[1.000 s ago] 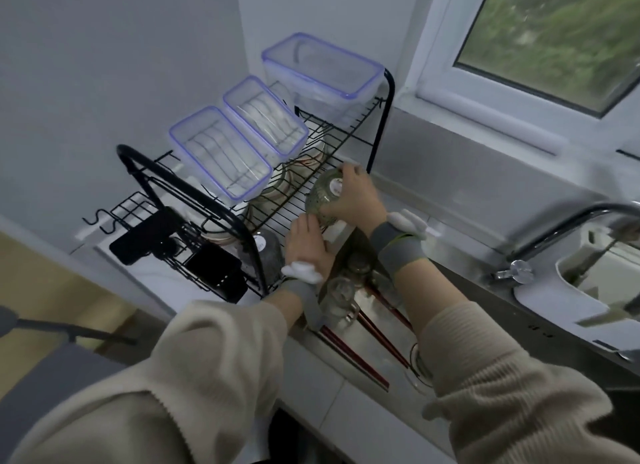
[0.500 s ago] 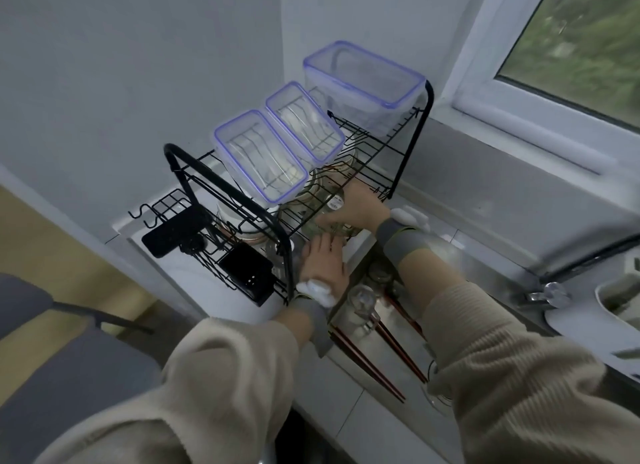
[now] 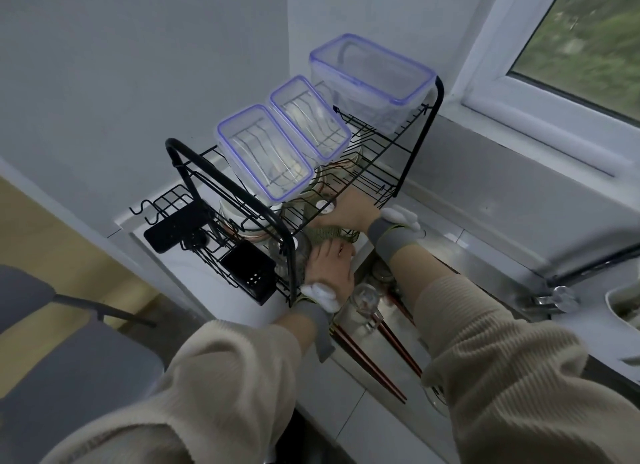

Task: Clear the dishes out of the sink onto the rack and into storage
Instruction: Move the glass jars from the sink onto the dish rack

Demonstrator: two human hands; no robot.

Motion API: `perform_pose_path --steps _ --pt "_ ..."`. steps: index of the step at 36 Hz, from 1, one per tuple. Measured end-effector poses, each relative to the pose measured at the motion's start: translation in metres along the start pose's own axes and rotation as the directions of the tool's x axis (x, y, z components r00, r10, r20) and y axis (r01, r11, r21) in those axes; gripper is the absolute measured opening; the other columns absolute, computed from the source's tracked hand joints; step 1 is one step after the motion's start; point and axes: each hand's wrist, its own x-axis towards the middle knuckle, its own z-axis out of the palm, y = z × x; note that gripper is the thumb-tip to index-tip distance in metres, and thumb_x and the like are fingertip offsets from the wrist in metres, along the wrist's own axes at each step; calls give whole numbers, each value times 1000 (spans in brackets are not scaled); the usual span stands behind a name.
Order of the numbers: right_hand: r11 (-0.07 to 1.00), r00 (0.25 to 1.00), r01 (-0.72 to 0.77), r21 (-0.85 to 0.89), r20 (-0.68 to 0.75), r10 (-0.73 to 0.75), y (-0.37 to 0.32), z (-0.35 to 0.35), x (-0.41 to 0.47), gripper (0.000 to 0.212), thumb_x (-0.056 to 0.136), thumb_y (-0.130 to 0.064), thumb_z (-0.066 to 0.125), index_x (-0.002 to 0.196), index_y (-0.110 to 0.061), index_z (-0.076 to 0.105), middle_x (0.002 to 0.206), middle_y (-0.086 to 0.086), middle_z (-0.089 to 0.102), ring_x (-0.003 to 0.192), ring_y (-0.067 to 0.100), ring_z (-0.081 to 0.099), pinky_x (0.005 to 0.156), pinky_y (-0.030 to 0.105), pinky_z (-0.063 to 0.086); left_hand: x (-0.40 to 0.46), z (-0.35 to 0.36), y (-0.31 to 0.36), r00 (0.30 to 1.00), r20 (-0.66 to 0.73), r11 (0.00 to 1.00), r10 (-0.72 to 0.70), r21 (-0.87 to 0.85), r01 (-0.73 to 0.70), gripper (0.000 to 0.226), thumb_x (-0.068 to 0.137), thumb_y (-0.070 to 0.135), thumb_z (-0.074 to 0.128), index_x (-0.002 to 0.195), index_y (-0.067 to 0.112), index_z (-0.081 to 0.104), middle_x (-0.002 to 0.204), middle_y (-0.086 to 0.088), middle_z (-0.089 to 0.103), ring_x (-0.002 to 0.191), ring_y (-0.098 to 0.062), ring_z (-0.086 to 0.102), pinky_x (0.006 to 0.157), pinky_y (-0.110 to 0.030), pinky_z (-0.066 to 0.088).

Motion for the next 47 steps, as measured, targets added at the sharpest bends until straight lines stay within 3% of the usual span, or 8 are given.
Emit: perform_pose_path --steps 3,8,12,20,31,36,43,47 --pt "999 999 48 4 24 -48 -6 8 -1 80 74 -44 79 130 7 53 125 25 60 117 36 56 97 45 47 1 2 0 1000 20 999 4 35 -4 31 84 22 51 114 16 53 119 -5 52 110 -25 46 93 -32 31" --pt "989 989 139 55 -48 -136 -8 19 -1 60 73 -37 81 120 -5 61 116 18 66 108 31 61 92 43 50 -1 2 -2 1000 -11 994 2 108 -1 31 63 22 70 91 11 63 97 -8 63 85 -27 59 78 -32 30" --pt "979 983 160 128 -108 -147 -4 21 1 39 89 -23 67 125 -11 61 122 11 64 112 27 58 96 35 45 -3 3 -5 1000 -22 999 12 48 -11 27 72 19 58 98 13 59 108 -7 57 99 -27 54 87 -32 26" --pt "999 999 -19 42 -31 20 0 22 9 47 93 -41 58 125 -7 58 121 13 62 109 29 57 96 41 45 -7 -6 1 999 -50 1000 1 18 0 27 82 15 50 108 12 59 120 -6 55 114 -27 49 94 -31 20" --pt "953 998 61 298 -31 -54 3 30 11 42 94 -18 60 135 -11 53 135 12 56 124 27 51 106 40 40 -8 5 0 996 -90 993 26 113 -16 29 54 21 76 80 18 63 88 -1 61 82 -23 60 86 -31 29" --pt "976 996 37 217 -85 -19 6 36 13 37 97 -26 55 131 -11 57 106 9 62 93 21 54 67 22 38 -7 4 0 997 -77 996 9 91 -2 30 55 17 77 83 13 66 90 -6 64 83 -27 62 86 -32 29" --pt "997 999 -27 78 -24 29 9 27 17 21 100 -28 48 85 -17 60 89 9 58 85 26 53 70 26 34 -7 6 -2 1000 19 999 1 33 -2 26 80 17 52 105 13 59 115 -7 55 109 -28 49 102 -34 24" --pt "993 999 -13 115 -36 17 11 27 17 44 100 -27 47 63 -31 24 64 -11 27 57 6 29 50 16 19 -10 3 -1 1000 -14 999 19 37 -19 25 82 17 49 104 14 60 115 -6 55 108 -28 49 101 -33 24"
